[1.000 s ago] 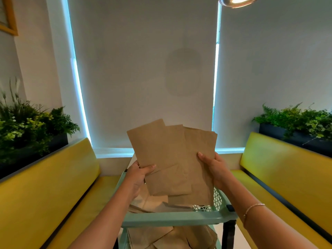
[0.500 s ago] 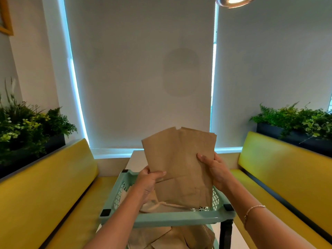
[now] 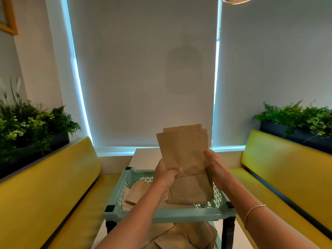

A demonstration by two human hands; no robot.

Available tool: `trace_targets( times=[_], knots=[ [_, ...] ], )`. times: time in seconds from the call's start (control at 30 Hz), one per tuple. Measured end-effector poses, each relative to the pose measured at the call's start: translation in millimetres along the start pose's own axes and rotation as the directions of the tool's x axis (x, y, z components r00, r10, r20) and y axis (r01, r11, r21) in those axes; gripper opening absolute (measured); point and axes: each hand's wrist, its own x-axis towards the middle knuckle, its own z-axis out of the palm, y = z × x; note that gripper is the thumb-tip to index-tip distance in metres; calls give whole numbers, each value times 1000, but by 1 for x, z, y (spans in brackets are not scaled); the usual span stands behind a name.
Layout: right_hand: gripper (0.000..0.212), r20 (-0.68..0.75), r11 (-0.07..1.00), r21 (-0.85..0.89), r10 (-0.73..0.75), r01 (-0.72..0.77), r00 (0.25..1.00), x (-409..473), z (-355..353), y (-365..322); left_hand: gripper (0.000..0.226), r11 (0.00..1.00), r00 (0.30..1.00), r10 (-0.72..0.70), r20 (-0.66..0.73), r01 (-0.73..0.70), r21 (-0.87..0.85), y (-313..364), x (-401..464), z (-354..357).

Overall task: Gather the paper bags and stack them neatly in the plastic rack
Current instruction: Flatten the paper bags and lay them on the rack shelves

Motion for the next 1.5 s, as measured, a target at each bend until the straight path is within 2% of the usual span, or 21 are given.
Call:
trace_targets(
  times=[0.07,0.13,0.2,0.23,0.27,0.3,0.37,0.4,0.47,0.53,0.63,0.77,0.8,0.9,1.0,1.1,1.23,1.3,1.4,1.47,1.5],
  knots=[
    [65,-45,987,-156,14,-21,999,0,2,-1,46,999,1000,16,-22,-16,35,0,0,2],
    [43,-98,950,-303,52,-80,994,1,2,4,47,993,999,3,41,-8,120,0,-4,1],
    [41,-145,921,-357,112,-157,983,3,-2,12,53,947,987,-47,156,-6,321,3,-8,-4],
    [40,-159,914,-359,141,-190,977,3,-4,16,61,878,979,-89,184,-9,478,4,-7,-8],
    [37,-167,909,-354,168,-218,972,3,-5,17,71,757,977,-129,167,-12,654,5,-4,-15],
    [34,-171,905,-354,187,-237,967,3,-6,18,81,583,980,-164,113,4,813,5,0,-23],
    [29,-184,904,-344,200,-253,962,4,-7,19,86,232,973,-229,-32,87,969,2,10,-41],
    [27,-188,907,-332,203,-257,961,4,-7,19,86,118,958,-271,-98,134,984,-2,13,-48],
    [25,-206,910,-317,208,-266,956,8,-7,21,89,22,912,-361,-193,215,976,-9,14,-58],
    [23,-223,908,-314,215,-279,951,11,-7,23,96,20,890,-393,-231,259,966,-17,12,-62],
    [25,-242,910,-304,211,-281,947,13,-6,26,104,28,893,-362,-269,299,954,-20,14,-65],
    [24,-274,917,-299,183,-264,944,13,-7,25,102,133,922,-235,-308,345,929,-14,11,-66],
    [24,-280,916,-303,178,-263,943,13,-7,24,96,173,932,-200,-301,336,926,-13,9,-65],
    [25,-318,914,-312,156,-259,935,15,-8,23,52,249,968,-23,-250,248,936,-15,8,-67],
    [23,-360,915,-318,124,-247,925,15,-7,20,55,219,980,18,-197,188,957,-8,8,-72],
    [21,-371,905,-349,105,-244,922,13,-5,16,53,249,992,44,-115,101,963,4,10,-77],
    [22,-373,880,-401,98,-255,923,11,-1,12,25,307,985,159,-62,10,952,25,5,-83],
    [22,-385,866,-424,95,-267,918,11,1,10,12,418,951,296,-86,-48,907,39,-1,-85],
    [23,-401,856,-432,100,-285,910,10,3,9,12,596,839,505,-205,-167,785,61,-9,-85],
    [22,-409,862,-410,117,-296,905,10,4,8,11,621,736,639,-224,-321,715,71,-17,-77],
    [22,-414,865,-396,131,-308,901,10,4,9,12,609,707,680,-193,-399,685,74,-23,-71]
  ],
)
